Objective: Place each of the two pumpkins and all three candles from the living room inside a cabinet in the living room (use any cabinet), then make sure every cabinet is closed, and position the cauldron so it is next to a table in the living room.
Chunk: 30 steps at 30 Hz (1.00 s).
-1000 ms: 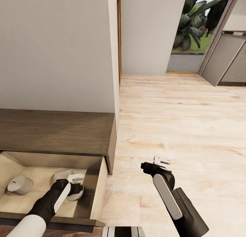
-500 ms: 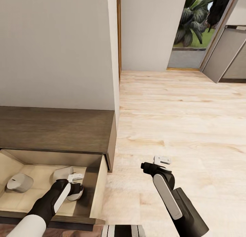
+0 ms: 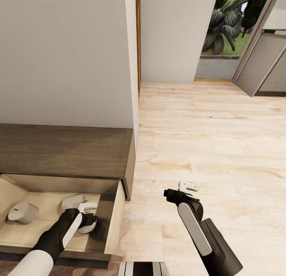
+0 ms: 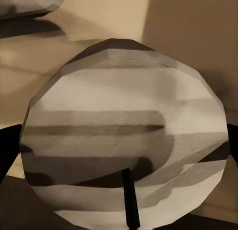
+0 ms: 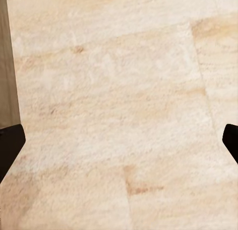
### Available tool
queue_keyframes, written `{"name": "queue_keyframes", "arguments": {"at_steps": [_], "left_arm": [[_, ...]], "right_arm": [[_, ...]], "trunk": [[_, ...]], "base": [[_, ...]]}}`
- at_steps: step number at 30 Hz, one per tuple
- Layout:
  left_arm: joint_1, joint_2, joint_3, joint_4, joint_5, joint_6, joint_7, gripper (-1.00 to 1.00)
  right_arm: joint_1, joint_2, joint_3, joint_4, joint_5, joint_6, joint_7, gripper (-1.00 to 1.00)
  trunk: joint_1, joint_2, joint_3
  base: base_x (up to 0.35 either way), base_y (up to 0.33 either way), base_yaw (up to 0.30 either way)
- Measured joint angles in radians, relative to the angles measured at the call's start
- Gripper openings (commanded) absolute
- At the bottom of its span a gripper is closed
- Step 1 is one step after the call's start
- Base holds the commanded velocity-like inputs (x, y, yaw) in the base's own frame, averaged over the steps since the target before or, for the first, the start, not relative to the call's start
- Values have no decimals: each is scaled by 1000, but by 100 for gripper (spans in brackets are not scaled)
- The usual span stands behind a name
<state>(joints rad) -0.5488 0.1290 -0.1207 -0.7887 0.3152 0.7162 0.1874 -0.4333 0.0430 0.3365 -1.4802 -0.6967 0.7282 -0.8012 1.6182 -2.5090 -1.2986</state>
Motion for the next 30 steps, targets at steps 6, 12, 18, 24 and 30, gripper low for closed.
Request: {"name": "queue_keyframes", "arguments": {"at_steps": [6,12,18,24,30], "left_arm": [[0,0,0,0,0,0,0,100],[0,0,0,0,1,0,0,100],[0,0,0,-1,1,0,-1,100],[0,0,1,-1,1,1,1,100],[0,-1,2,0,1,2,4,100]], "right_arm": [[0,0,0,1,0,0,0,100],[0,-1,0,1,0,0,0,100],[0,-1,0,1,0,0,0,100],[0,-1,0,1,-1,0,0,100],[0,-1,0,1,-1,0,0,100]], "trunk": [[0,0,0],[0,0,0],[-1,0,8],[-4,2,31],[-6,3,54]], "base": [[0,0,0],[0,0,0],[0,0,0],[0,0,0],[0,0,0]]}}
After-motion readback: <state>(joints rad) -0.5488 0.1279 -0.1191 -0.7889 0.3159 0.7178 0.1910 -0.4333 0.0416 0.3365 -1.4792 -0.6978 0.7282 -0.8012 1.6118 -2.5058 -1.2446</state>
